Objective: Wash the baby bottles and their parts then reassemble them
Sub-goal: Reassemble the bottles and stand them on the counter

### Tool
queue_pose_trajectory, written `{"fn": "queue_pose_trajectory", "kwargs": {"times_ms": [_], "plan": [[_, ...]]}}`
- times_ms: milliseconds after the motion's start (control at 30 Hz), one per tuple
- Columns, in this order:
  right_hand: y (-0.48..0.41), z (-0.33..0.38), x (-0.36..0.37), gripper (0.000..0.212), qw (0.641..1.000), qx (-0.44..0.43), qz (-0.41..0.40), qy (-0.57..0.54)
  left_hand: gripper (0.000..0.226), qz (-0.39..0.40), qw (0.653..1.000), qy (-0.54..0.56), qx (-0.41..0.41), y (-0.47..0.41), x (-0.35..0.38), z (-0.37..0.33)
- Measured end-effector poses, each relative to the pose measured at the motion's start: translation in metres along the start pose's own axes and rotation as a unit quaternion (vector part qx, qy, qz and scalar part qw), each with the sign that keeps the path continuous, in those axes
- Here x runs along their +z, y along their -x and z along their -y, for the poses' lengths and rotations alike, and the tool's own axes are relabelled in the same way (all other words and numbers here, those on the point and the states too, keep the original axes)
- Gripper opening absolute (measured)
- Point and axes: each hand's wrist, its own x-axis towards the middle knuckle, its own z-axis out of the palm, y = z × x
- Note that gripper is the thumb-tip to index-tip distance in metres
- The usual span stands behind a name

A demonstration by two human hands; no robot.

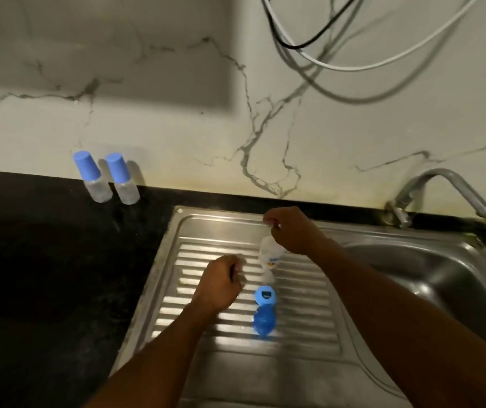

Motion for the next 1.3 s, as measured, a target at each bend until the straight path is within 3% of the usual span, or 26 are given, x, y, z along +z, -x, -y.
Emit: {"fn": "queue_pose_trajectory", "kwargs": {"times_ms": [67, 167, 233, 267, 367, 467, 567, 733, 867, 1000, 1100, 1167, 1200, 1300], "plan": [[0.027, -0.019, 0.001, 0.021, 1.0, 0.001, 0.004, 0.028, 0.019, 0.02, 1.0, 0.005, -0.004, 0.017, 0.018, 0.005], [0.066, -0.038, 0.022, 0.015, 0.996, -0.004, 0.074, 0.042, 0.033, 0.029, 1.0, 0.003, -0.008, 0.036, 0.035, 0.011], [0.083, -0.046, 0.044, 0.009, 0.997, 0.005, 0.078, 0.026, 0.029, 0.015, 1.0, -0.004, -0.016, 0.04, 0.038, 0.007], [0.088, -0.048, 0.056, 0.007, 0.998, 0.023, 0.057, 0.002, 0.024, 0.009, 1.0, -0.008, -0.016, 0.04, 0.038, 0.003], [0.091, -0.045, 0.089, 0.029, 0.984, 0.129, -0.037, -0.121, 0.007, -0.002, 0.999, -0.003, -0.04, 0.035, 0.041, -0.008], [0.083, -0.036, 0.111, 0.041, 0.951, 0.213, -0.104, -0.197, 0.021, 0.012, 0.994, 0.025, -0.102, 0.027, 0.044, -0.013], [0.075, -0.031, 0.124, 0.038, 0.934, 0.253, -0.131, -0.215, 0.027, 0.025, 0.989, 0.021, -0.142, 0.016, 0.046, -0.014], [0.079, -0.026, 0.13, 0.021, 0.938, 0.223, -0.173, -0.2, 0.021, 0.041, 0.987, -0.002, -0.155, 0.007, 0.045, -0.01], [0.098, -0.031, 0.125, 0.013, 0.934, 0.164, -0.229, -0.222, 0.006, -0.021, 0.973, 0.108, -0.202, 0.011, 0.045, -0.013], [0.115, -0.029, 0.113, 0.008, 0.889, 0.168, -0.269, -0.33, 0.004, -0.073, 0.939, 0.254, -0.22, 0.017, 0.034, -0.022], [0.119, -0.024, 0.099, 0.007, 0.826, 0.208, -0.25, -0.46, 0.011, -0.083, 0.896, 0.36, -0.247, 0.021, 0.023, -0.026], [0.121, -0.016, 0.087, 0.006, 0.771, 0.189, -0.183, -0.58, 0.01, -0.07, 0.854, 0.446, -0.26, 0.026, 0.016, -0.033], [0.122, -0.011, 0.081, 0.009, 0.762, 0.174, -0.144, -0.607, 0.01, -0.066, 0.837, 0.478, -0.26, 0.028, 0.014, -0.037], [0.126, 0.001, 0.07, 0.015, 0.839, 0.137, -0.046, -0.525, 0.014, -0.055, 0.818, 0.522, -0.237, 0.037, 0.007, -0.051]]}}
